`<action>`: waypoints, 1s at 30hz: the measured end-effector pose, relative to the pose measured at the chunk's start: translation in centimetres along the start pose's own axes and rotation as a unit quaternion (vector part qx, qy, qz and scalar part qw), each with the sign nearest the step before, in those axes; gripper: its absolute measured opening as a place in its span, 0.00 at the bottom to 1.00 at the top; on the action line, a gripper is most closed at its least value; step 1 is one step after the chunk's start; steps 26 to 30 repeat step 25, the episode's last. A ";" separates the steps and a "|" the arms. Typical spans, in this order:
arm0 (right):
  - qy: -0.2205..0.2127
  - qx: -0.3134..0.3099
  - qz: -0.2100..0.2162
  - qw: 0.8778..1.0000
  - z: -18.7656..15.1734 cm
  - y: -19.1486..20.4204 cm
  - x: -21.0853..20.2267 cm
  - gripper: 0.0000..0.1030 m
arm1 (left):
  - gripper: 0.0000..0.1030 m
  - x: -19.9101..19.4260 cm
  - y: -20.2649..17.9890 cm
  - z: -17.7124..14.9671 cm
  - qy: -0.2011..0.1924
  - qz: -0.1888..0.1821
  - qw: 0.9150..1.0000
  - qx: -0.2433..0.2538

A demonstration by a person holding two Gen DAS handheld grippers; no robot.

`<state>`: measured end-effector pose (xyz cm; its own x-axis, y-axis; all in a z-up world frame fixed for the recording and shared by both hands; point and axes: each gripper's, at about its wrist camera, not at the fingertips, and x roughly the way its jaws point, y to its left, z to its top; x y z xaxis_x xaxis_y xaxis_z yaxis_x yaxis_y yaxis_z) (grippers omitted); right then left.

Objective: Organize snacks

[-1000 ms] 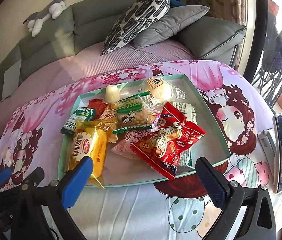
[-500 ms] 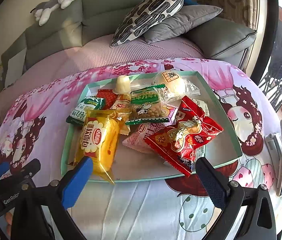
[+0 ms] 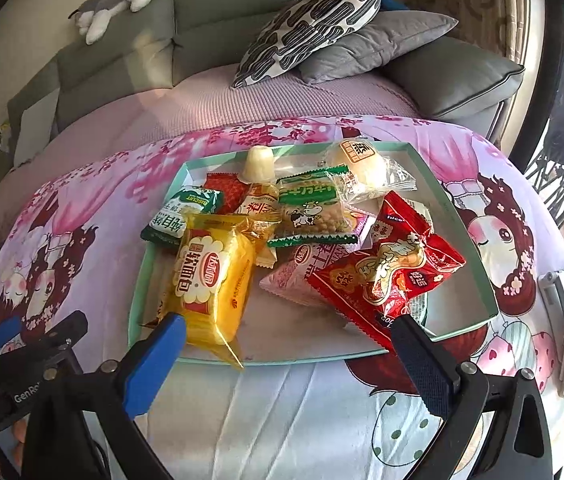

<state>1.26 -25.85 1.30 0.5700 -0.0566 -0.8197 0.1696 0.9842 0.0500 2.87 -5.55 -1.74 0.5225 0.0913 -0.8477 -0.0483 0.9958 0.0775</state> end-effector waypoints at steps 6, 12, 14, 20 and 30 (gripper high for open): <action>0.001 0.000 -0.001 1.000 0.0 0.0 0.3 1.00 | 0.97 0.2 -0.1 -0.1 -0.002 0.007 1.000 0.006; 0.005 0.000 0.000 1.000 -0.2 0.0 0.6 1.00 | 0.97 0.2 -0.1 -0.1 -0.008 0.008 1.000 0.008; 0.005 0.000 0.000 1.000 -0.2 0.0 0.7 1.00 | 0.97 0.3 -0.2 -0.1 -0.007 0.009 1.000 0.009; 0.006 0.000 0.000 1.000 -0.4 0.1 0.9 1.00 | 0.96 0.3 -0.1 -0.2 -0.019 0.012 1.000 0.009; 0.008 0.001 0.002 1.000 -0.6 0.1 1.2 1.00 | 0.97 0.4 0.0 -0.2 -0.019 0.011 1.000 0.007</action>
